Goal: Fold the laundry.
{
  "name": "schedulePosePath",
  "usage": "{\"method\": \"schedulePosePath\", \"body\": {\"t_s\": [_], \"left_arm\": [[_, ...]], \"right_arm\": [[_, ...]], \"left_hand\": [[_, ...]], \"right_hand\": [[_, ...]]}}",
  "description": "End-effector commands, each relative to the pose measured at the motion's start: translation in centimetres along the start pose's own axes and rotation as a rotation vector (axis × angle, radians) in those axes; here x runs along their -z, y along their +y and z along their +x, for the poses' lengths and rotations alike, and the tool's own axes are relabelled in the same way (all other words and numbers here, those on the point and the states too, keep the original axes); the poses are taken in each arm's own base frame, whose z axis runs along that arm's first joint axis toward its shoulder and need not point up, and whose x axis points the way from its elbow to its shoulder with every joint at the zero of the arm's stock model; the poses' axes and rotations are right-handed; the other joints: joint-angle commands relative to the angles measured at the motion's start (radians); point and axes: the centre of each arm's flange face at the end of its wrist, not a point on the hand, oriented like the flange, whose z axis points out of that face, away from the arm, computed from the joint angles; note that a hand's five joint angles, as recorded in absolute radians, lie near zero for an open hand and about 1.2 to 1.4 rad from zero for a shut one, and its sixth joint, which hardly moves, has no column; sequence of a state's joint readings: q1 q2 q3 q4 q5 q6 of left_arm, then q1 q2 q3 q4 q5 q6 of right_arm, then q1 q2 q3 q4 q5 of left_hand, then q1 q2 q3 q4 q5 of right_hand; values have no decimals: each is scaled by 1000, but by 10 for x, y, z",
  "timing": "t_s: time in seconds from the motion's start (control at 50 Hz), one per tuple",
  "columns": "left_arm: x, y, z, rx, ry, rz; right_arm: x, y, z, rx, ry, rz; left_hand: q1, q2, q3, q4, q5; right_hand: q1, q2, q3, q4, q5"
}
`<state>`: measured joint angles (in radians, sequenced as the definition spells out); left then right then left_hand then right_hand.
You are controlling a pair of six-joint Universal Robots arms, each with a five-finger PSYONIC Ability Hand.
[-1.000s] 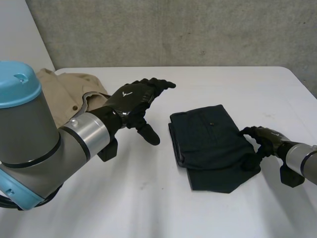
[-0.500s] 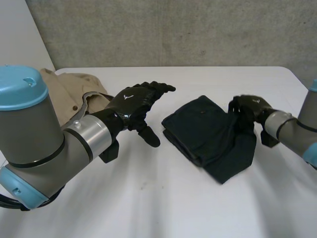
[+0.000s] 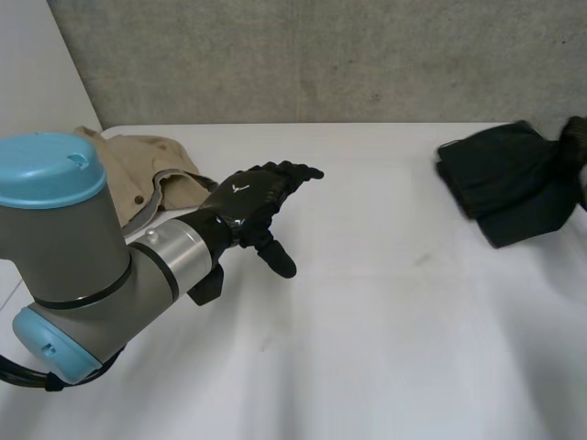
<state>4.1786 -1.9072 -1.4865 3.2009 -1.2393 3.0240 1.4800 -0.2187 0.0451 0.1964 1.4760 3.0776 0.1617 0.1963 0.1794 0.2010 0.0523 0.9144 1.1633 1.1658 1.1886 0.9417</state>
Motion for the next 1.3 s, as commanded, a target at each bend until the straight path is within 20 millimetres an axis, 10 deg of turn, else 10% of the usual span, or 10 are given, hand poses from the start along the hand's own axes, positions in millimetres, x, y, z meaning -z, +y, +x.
{"method": "schedulePosePath", "body": {"t_s": [0.02,0.22,0.3,0.44,0.62,0.8,0.9,1.04,1.16,1.3], "left_arm": [[-1,1,0,1,0,-2],[-1,4,0,17,-1,-9],[-1,4,0,29,-1,-9],[-1,3,1,28,2,-7],[4,-9,2,16,0,27],[10,-41,-6,-14,-23,120],[8,-60,-31,-37,-83,177],[2,-92,-106,-72,-245,286],[-8,-72,-218,-114,-453,244],[-25,-28,-280,-292,-544,114]], "right_arm": [[-5,14,46,1,76,-28],[-6,23,60,-5,53,-50],[1,34,56,15,18,-128],[23,28,52,200,-23,-302],[49,-43,94,274,114,-327],[72,-140,84,323,136,-103],[102,-180,-8,333,-35,34],[160,-174,-108,333,-303,86],[234,-139,-174,347,-580,116],[287,-83,-204,388,-727,37]], "left_hand": [[17,-18,-1,-23,-49],[17,-18,-1,-23,-49],[17,-18,-1,-23,-49],[17,-18,-1,-23,-49],[20,-15,2,-20,-46],[17,-18,-1,-23,-49],[14,-21,-4,-26,-51],[13,-22,-5,-26,-52],[13,-22,-5,-26,-52],[13,-22,-5,-26,-52]], "right_hand": [[482,233,230,208,280],[482,233,230,208,280],[-740,-989,-991,-1014,-942],[-740,-989,-991,-1014,-942],[-740,-989,-991,-1014,-942],[-740,-989,-991,-1014,-942],[-740,-989,-991,-1014,-942],[-740,-989,-991,-1014,-942],[-740,-989,-991,-1014,-942],[-740,-989,-991,-1014,-942]]}}
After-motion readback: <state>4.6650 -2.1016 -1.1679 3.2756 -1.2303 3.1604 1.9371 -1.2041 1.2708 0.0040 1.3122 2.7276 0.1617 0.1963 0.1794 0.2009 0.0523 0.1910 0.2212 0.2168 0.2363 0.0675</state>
